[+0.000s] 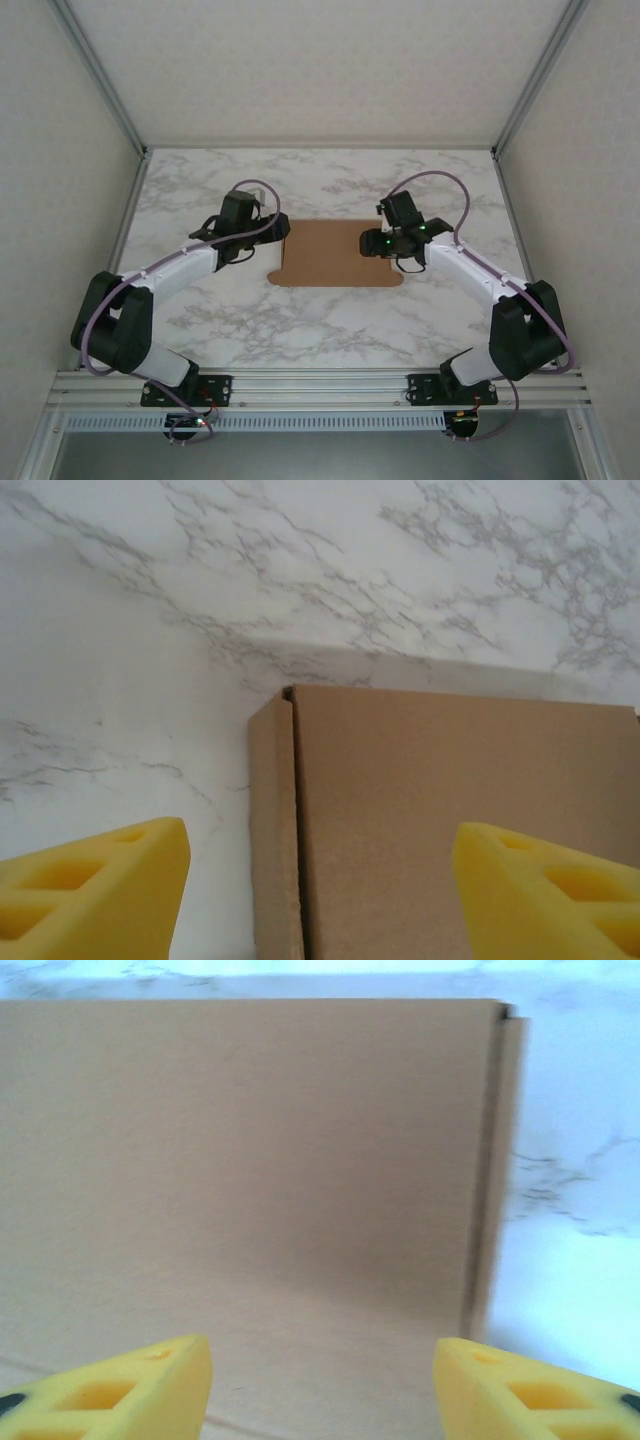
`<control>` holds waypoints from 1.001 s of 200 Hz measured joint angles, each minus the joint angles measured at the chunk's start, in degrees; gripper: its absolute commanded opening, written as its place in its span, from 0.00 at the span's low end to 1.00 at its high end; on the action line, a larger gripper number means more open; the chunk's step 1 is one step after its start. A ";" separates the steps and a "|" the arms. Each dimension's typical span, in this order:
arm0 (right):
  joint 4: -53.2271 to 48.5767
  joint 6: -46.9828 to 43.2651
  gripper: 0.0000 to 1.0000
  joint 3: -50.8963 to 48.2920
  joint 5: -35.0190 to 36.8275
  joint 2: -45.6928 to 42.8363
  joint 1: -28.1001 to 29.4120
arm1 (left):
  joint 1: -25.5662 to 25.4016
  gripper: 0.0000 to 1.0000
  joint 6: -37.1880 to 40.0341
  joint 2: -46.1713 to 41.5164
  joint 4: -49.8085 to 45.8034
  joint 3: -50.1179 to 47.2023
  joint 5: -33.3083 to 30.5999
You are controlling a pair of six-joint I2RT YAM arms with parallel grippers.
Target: Fold the paper box
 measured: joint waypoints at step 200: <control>10.80 5.16 0.40 -5.73 -10.21 8.22 -9.51 | -0.04 0.50 -0.44 11.21 2.84 -1.09 8.98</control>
